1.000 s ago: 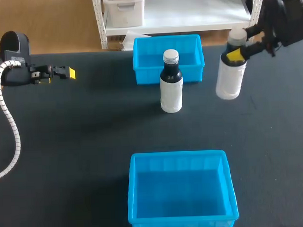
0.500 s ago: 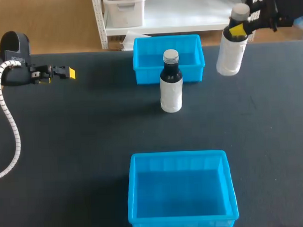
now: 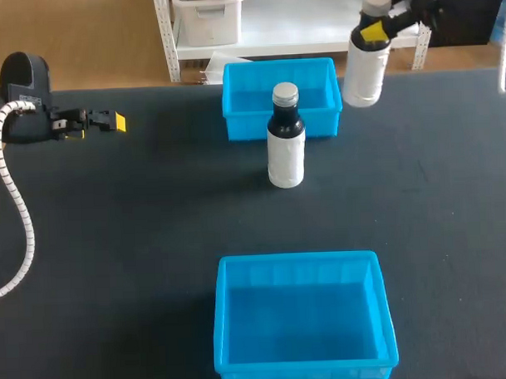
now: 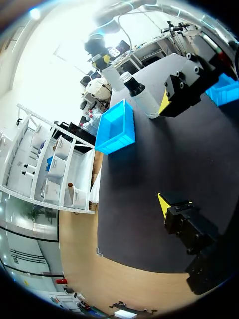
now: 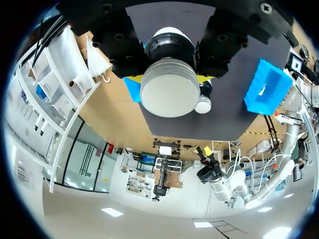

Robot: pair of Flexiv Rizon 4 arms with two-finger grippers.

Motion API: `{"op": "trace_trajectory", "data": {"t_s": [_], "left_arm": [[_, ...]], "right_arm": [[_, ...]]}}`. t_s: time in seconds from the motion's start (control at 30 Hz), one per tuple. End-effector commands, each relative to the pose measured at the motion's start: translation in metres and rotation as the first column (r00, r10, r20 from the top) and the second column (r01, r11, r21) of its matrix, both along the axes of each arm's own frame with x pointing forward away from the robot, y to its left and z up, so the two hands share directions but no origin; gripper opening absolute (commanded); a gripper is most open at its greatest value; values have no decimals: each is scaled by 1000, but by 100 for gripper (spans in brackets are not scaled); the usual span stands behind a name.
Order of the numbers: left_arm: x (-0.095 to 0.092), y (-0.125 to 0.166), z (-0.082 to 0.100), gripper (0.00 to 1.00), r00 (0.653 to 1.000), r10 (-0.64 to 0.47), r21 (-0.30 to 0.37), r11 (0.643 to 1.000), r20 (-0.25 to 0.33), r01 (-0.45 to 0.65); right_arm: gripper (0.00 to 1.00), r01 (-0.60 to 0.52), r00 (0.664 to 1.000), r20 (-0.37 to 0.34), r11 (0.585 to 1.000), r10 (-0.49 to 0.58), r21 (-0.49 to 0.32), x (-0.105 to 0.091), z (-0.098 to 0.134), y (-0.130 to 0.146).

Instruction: Pick up the bottle, and place it in the far bin if it is heavy, or in the near bin if it is light.

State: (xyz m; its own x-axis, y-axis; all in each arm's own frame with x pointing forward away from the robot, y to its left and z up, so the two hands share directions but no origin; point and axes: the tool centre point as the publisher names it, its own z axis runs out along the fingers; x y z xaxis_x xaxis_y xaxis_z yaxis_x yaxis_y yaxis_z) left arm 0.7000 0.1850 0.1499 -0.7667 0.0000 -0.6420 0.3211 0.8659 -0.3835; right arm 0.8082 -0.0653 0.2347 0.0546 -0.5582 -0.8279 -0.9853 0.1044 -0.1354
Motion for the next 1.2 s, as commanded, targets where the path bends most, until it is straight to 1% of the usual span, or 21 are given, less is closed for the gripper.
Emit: {"op": "trace_trajectory", "data": {"t_s": [0.03,0.3,0.63,0.9,1.2], "left_arm": [[0,0,0,100,1000,0,0,1000,0,0],[0,0,0,100,1000,0,0,1000,0,0],[0,0,0,100,1000,0,0,1000,0,0],[0,0,0,100,1000,0,0,1000,0,0],[0,0,0,100,1000,0,0,1000,0,0]], "right_arm": [[0,-78,996,-42,997,78,-2,21,3,12],[0,-119,992,-37,993,119,1,45,3,37],[0,-158,987,-39,987,158,-8,66,-5,73],[0,-194,978,-73,981,195,12,75,-15,102],[0,-216,971,-101,976,217,16,81,-30,122]]}}
